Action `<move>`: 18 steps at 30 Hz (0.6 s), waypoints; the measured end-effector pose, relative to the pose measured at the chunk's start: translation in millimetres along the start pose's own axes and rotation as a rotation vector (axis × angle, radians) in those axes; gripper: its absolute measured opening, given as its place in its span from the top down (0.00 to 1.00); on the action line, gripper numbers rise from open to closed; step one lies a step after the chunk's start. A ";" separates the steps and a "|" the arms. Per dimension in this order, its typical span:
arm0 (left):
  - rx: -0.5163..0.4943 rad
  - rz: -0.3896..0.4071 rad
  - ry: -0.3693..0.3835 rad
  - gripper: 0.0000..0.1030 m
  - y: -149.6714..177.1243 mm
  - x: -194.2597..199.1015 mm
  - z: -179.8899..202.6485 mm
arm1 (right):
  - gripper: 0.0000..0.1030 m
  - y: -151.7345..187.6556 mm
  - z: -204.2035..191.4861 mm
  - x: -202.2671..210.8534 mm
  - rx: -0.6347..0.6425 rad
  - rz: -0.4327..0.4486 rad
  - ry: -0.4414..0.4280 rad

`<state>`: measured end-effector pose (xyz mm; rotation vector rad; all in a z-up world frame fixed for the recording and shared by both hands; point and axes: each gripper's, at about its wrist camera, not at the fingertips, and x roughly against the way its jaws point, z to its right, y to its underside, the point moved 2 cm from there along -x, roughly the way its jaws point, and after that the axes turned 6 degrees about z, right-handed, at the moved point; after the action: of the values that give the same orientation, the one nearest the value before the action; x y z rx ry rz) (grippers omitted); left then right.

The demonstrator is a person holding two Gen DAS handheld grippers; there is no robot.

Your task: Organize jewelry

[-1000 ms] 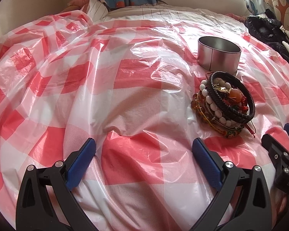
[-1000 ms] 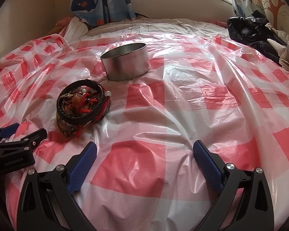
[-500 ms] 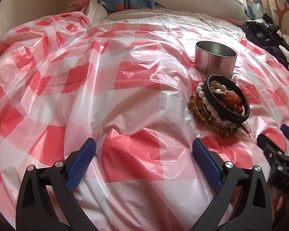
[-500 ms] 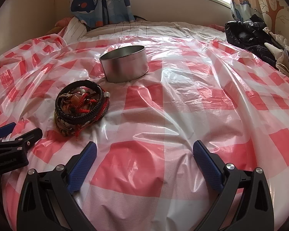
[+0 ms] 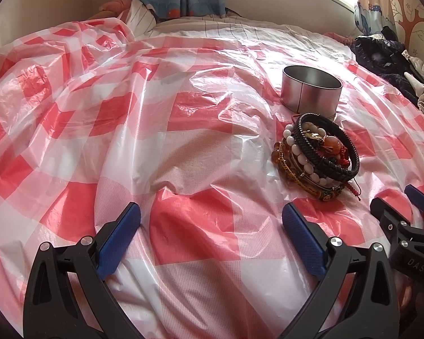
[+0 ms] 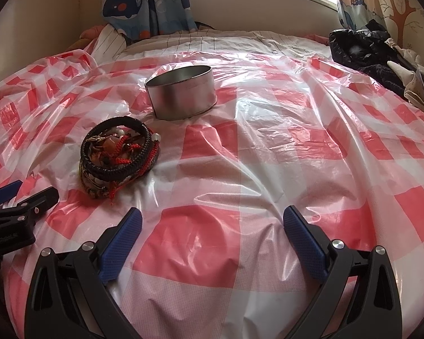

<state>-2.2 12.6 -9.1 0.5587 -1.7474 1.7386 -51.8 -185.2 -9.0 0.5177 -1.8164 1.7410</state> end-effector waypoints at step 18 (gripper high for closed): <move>-0.029 -0.054 -0.041 0.07 -4.8 -9.7 5.0 | 0.52 -51.4 -20.4 -27.9 0.005 -0.011 -0.237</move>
<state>7.5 6.2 -12.0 0.6276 -1.7672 1.6730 4.6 -172.0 12.9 0.7623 -1.9659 1.7379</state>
